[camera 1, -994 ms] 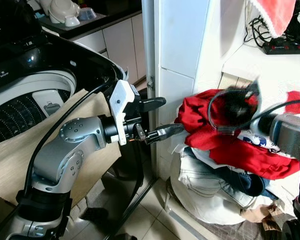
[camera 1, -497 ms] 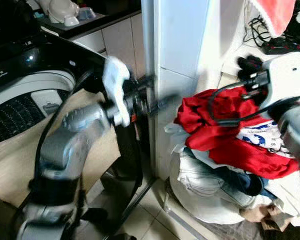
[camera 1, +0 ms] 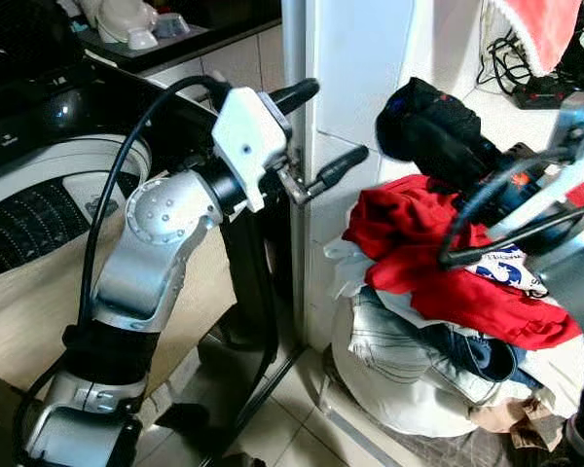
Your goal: Clothes washing
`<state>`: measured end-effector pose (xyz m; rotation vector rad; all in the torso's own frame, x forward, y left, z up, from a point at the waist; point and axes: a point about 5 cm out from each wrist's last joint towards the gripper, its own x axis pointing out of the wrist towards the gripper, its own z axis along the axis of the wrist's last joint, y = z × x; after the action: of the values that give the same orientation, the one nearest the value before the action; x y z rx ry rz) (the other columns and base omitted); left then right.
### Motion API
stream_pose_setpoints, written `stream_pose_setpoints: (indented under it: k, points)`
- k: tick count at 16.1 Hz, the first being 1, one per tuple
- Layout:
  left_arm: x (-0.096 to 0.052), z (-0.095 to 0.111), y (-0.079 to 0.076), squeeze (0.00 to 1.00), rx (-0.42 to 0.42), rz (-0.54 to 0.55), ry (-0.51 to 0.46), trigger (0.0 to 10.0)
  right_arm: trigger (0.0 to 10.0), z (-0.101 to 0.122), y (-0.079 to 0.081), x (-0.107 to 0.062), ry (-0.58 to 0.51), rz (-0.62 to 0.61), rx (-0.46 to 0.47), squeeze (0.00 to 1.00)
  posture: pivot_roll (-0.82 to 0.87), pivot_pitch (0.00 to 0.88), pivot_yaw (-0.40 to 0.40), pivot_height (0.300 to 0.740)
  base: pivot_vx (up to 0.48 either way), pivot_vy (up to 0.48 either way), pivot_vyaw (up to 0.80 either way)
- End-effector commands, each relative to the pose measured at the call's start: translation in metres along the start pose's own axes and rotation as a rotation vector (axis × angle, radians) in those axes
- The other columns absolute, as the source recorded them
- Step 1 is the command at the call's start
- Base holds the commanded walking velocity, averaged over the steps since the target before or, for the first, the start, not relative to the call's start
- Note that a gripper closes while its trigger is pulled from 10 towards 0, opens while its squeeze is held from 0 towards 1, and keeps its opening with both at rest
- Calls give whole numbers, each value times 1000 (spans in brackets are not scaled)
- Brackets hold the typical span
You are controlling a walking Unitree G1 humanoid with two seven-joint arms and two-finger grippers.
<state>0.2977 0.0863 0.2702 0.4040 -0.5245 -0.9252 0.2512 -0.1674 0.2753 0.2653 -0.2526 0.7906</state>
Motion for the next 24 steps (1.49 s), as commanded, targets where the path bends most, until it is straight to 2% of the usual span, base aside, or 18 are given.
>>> stream_pose_setpoints:
  k: [1, 5, 6, 7, 10, 15, 16, 24]
  points:
    - [5, 11, 2, 1000, 117, -38, -32, 10000, 0, 10, 8, -2, -8, 112, 22, 0, -176, 0, 50, 740, 0, 0, 0]
    - [10, 17, 2, 1000, 269, -14, -95, 10000, 0, 7, 16, -10, 104, 232, 48, 0, -173, 0, 47, 740, 0, 0, 0]
    - [11, 16, 1, 867, 260, -14, -97, 10000, 0, 6, 18, -11, 120, 248, 52, 0, -174, 0, 47, 740, 0, 0, 0]
    - [12, 14, -4, 0, 247, -39, -109, 10000, 0, 4, 20, -13, 152, 267, 62, 0, -175, 0, 49, 740, 0, 0, 0]
    - [13, 10, -20, 0, 238, -121, -128, 10000, 0, 4, 21, -13, 162, 272, 74, 0, -176, 0, 53, 740, 0, 0, 0]
    - [15, 15, -26, 0, 215, -139, -173, 10000, 0, 4, 20, -13, 173, 262, 76, 0, -174, 0, 52, 740, 0, 0, 0]
    - [15, 17, -24, 0, 214, -128, -188, 0, 0, 4, 20, -13, 173, 259, 76, 0, -174, 0, 52, 740, 0, 0, 0]
    - [15, 16, -24, 0, 187, -138, -196, 0, 0, 3, 19, -12, 177, 241, 67, 0, -177, 0, 55, 740, 0, 0, 0]
